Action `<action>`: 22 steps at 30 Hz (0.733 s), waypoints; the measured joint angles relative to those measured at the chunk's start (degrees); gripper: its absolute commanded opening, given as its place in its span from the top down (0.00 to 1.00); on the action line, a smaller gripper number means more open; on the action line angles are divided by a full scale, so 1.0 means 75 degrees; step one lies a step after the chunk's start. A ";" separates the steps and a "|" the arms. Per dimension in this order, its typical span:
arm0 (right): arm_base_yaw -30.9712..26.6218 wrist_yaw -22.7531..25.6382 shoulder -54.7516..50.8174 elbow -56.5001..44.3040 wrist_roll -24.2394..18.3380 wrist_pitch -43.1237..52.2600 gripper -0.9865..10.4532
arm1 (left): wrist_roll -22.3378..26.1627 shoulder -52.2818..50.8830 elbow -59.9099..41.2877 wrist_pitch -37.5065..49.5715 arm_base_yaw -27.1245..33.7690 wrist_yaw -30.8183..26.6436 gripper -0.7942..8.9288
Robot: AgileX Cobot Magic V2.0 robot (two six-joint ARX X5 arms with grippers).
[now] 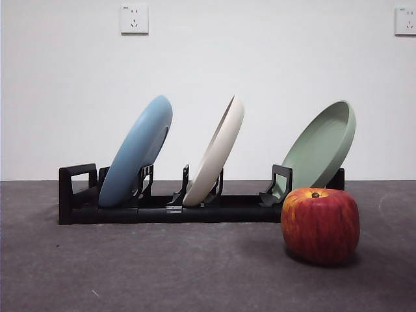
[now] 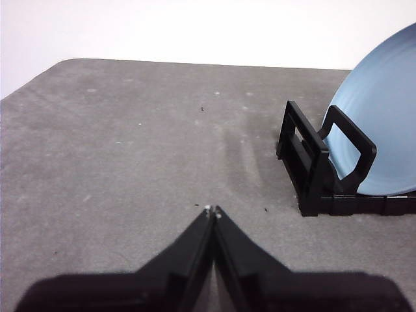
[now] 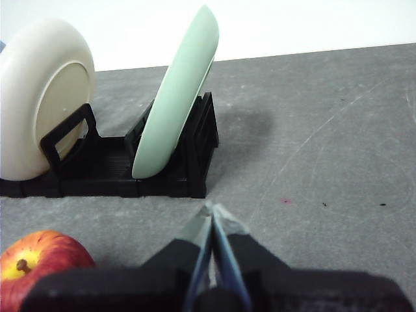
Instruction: Take the blue plate from the plate rack,put the plate on the table,take the apple from the table,put the apple in the plate
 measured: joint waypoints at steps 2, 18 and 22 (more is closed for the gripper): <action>0.0000 0.0000 0.0000 0.0000 0.0000 0.0000 0.91 | 0.0000 0.0000 0.0000 0.0000 0.0000 0.0015 0.92; 0.0000 -0.0052 0.0085 0.0277 0.0956 -0.0382 0.92 | -0.1081 0.0017 0.0289 -0.0248 0.0000 0.1387 0.92; 0.0000 -0.0052 0.0318 0.0941 0.1329 -0.0659 0.92 | -0.1274 0.0166 0.0982 -0.0481 0.0000 0.1670 0.92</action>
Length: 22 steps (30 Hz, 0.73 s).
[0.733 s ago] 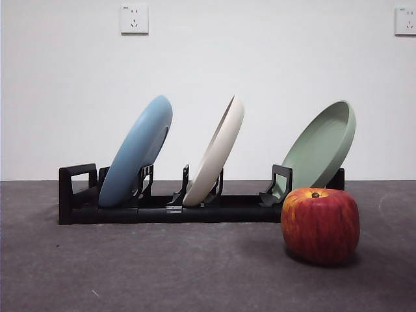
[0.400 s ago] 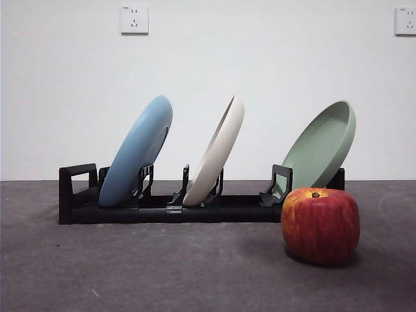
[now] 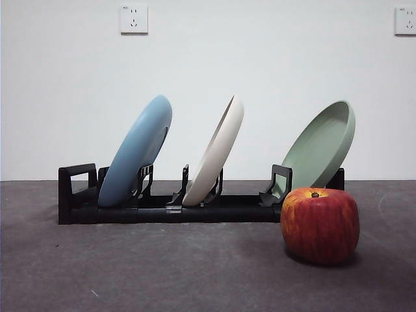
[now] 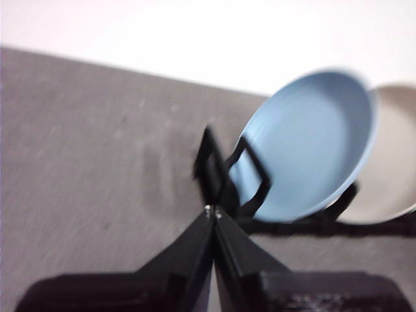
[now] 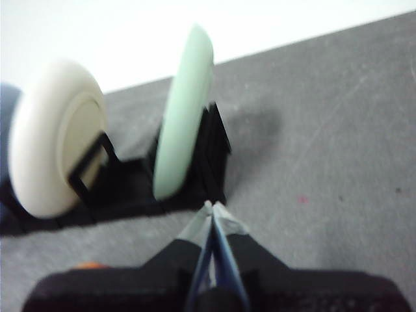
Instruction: Take the blue plate from the plate rack,put the plate on the table,take the apple from the table,put the apple in the plate
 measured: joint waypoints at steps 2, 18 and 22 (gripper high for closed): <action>0.0000 -0.0003 0.0184 0.0399 0.0154 -0.0192 0.92 | -0.0035 0.0172 0.0393 -0.0184 0.0000 0.0119 0.92; 0.0000 -0.1941 0.2949 0.3663 -0.0128 -0.2063 0.91 | 0.0131 0.3351 0.3567 -0.1448 0.0000 0.2769 0.92; 0.0000 -0.2428 0.3818 0.4430 -0.0629 -0.2804 0.90 | 0.0452 0.4304 0.4135 -0.1953 -0.0009 0.3179 0.91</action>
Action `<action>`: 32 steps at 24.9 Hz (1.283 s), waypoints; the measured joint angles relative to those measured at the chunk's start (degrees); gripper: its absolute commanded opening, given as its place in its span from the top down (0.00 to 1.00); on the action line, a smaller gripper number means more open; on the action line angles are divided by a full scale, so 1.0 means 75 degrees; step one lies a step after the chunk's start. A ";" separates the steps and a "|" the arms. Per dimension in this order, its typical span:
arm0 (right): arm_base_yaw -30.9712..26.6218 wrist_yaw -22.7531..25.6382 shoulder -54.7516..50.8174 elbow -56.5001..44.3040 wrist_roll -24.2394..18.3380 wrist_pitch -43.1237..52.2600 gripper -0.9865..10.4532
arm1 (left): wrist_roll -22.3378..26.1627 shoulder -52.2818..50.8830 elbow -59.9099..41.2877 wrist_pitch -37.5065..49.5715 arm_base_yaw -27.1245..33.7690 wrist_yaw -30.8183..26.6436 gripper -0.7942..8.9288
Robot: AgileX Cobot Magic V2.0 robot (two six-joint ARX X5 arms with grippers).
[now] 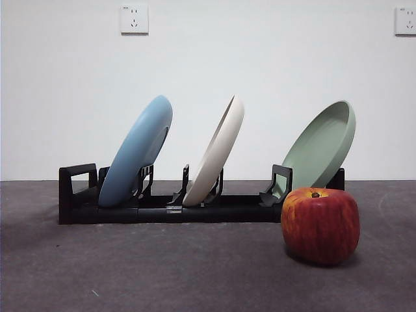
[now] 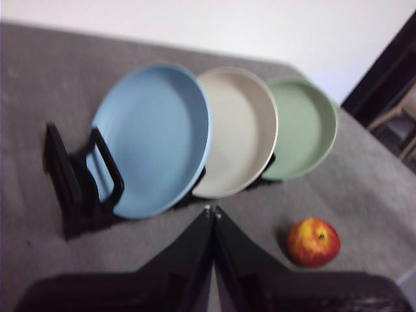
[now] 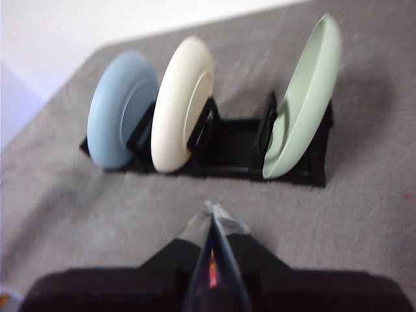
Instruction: Take the blue plate from the plate rack,put the plate on the table,take the apple from the table,put the apple in the plate
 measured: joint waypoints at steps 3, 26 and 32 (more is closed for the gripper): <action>0.0000 -0.0152 0.0600 0.0437 -0.0335 -0.0449 0.79 | 0.0242 0.0603 0.0291 -0.0280 -0.0058 0.0006 0.75; 0.0000 -0.0169 0.1769 0.0874 -0.0592 -0.0903 0.66 | 0.0758 0.6988 0.5473 -0.0312 -0.2693 -0.2279 0.56; 0.0000 -0.0169 0.1769 0.0874 -0.0592 -0.0903 0.66 | 0.1110 0.8239 0.5595 -0.0277 -0.3019 -0.2987 0.56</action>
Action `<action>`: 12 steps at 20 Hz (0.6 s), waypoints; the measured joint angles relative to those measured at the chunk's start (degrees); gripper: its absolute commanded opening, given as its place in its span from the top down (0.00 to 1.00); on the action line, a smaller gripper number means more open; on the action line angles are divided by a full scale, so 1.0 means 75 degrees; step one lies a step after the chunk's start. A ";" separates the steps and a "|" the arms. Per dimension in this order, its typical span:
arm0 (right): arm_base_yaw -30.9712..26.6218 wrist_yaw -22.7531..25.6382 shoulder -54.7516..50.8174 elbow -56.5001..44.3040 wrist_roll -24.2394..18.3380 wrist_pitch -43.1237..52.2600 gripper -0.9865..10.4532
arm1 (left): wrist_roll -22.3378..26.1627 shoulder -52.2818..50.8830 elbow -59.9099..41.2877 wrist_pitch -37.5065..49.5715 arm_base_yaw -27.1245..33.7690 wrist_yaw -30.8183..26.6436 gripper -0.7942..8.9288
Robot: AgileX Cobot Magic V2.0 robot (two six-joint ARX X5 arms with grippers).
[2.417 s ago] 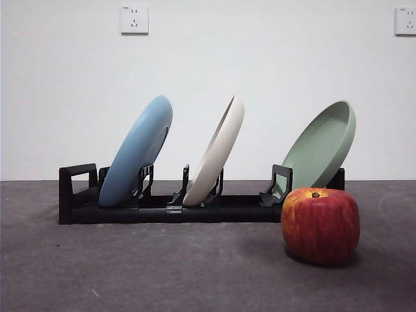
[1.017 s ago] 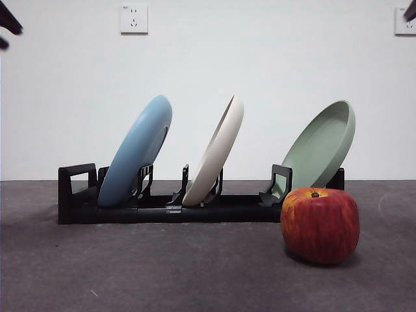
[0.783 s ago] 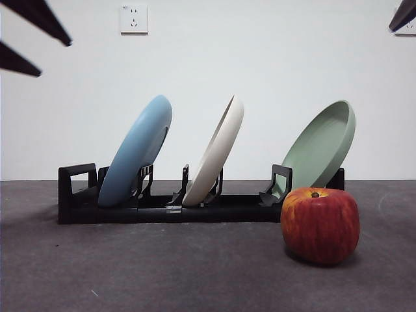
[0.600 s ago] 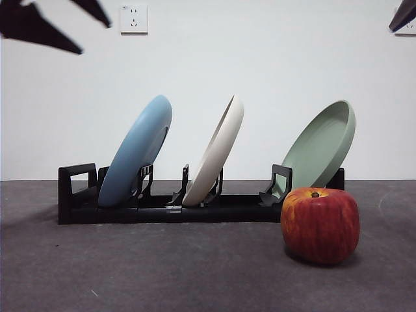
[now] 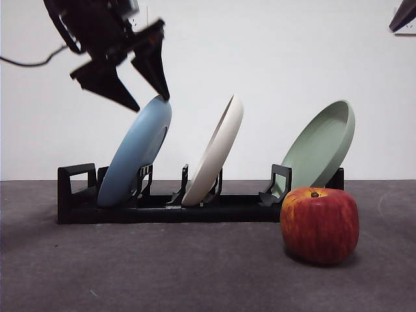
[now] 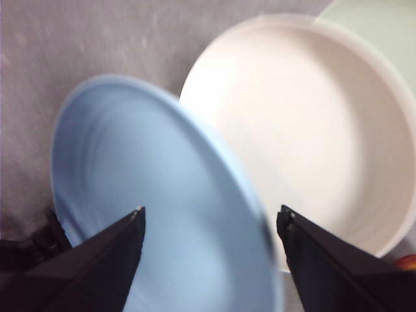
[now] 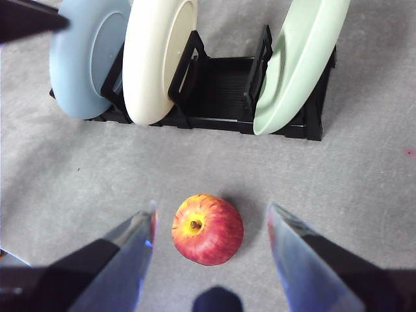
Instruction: Take the blue plate from the plate rack,put the plate on the table,take the apple from the table,put the apple in the plate
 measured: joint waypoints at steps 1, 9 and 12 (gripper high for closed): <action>0.0000 0.0000 0.0000 0.0000 0.0000 0.0000 0.66 | 0.0041 0.0076 0.0000 0.0073 -0.0009 -0.0012 0.56; 0.0000 0.0003 0.0000 0.0000 0.0000 0.0000 0.66 | 0.0195 0.0140 0.0000 0.0163 -0.0067 0.0280 0.93; 0.0000 0.0012 0.0000 0.0000 0.0000 0.0000 0.66 | 0.0204 0.0134 0.0017 0.0134 -0.0134 0.0437 0.93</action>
